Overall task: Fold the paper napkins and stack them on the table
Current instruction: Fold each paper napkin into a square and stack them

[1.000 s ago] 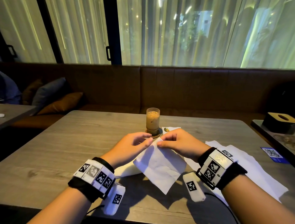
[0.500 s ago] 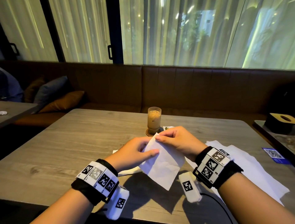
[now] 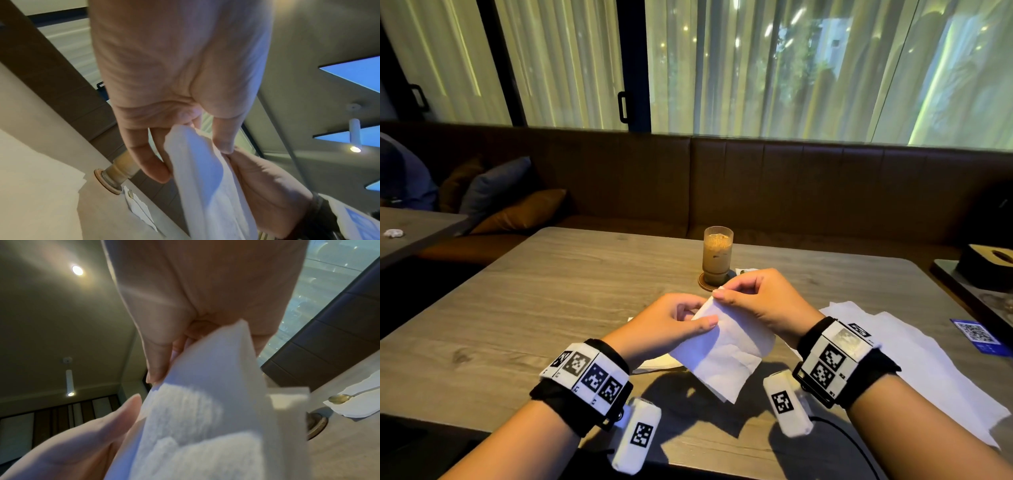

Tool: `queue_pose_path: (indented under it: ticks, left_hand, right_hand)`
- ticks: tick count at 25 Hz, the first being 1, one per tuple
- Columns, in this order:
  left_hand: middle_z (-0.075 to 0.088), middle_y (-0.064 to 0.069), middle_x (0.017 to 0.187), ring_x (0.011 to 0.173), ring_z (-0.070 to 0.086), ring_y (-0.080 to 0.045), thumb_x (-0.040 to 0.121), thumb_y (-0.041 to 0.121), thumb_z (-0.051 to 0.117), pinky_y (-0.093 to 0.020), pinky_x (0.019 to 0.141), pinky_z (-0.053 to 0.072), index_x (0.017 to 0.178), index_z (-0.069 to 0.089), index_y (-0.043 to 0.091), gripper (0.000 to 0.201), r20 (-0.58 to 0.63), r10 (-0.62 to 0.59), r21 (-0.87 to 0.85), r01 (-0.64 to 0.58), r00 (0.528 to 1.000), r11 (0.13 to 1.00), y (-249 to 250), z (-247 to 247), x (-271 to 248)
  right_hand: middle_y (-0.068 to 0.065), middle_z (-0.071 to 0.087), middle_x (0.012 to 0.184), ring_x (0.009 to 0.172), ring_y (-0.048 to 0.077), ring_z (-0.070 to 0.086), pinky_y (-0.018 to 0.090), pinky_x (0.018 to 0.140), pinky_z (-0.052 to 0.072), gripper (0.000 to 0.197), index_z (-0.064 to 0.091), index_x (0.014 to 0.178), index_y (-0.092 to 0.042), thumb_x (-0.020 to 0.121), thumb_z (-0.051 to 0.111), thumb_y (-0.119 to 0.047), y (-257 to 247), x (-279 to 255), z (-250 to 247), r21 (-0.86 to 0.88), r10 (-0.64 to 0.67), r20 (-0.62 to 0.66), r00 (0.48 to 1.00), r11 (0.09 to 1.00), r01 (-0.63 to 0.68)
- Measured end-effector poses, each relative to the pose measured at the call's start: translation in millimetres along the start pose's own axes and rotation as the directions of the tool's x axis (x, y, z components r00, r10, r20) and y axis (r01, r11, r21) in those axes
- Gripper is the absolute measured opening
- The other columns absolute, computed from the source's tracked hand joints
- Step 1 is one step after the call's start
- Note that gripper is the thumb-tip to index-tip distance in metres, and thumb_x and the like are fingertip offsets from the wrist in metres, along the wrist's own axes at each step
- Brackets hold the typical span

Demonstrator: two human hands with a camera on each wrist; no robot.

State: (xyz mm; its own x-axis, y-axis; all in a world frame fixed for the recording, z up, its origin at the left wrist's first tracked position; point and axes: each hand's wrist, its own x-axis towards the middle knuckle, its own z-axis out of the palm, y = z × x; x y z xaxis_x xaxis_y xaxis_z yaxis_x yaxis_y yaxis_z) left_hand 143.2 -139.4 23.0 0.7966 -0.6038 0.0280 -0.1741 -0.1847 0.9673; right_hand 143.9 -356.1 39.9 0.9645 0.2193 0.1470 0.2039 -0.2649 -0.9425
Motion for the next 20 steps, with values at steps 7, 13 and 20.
queue_pose_path:
  ticks: [7, 13, 20]
  left_hand:
    - [0.079, -0.011, 0.112, 0.106, 0.076, -0.026, 0.096, 0.019, 0.069, -0.042, 0.096, 0.06, 0.12, 0.071, 0.004, 0.028, -0.071, -0.087, -0.114, 0.078, 0.994, 0.99, -3, -5, -5]
    - [0.079, -0.013, 0.108, 0.103, 0.076, -0.028, 0.099, 0.018, 0.065, -0.037, 0.088, 0.061, 0.114, 0.075, 0.002, 0.024, -0.129, -0.07, -0.097, 0.057, 0.989, 0.994, -7, -14, -7]
    - [0.076, -0.018, 0.11, 0.102, 0.074, -0.031, 0.103, 0.03, 0.057, -0.036, 0.085, 0.059, 0.114, 0.074, 0.004, 0.032, -0.173, -0.128, -0.083, 0.115, 0.977, 0.99, -11, -45, -9]
  right_hand:
    - [0.0, 0.079, 0.088, 0.086, 0.015, 0.074, 0.023, 0.074, 0.059, 0.012, 0.084, 0.096, -0.013, 0.088, 0.079, -0.02, -1, 1, 3, 0.005, 0.013, 0.022, 1.0, 1.0, -0.013]
    - [0.0, 0.076, 0.092, 0.087, 0.015, 0.069, 0.024, 0.073, 0.057, 0.021, 0.079, 0.101, -0.017, 0.083, 0.084, -0.027, 5, 7, 15, -0.116, -0.012, -0.056, 0.998, 0.993, 0.005]
    - [0.002, 0.077, 0.119, 0.11, 0.021, 0.074, 0.041, 0.097, 0.06, 0.042, 0.07, 0.127, -0.017, 0.088, 0.08, -0.029, 8, 21, 31, 0.034, 0.24, 0.275, 0.931, 0.965, -0.259]
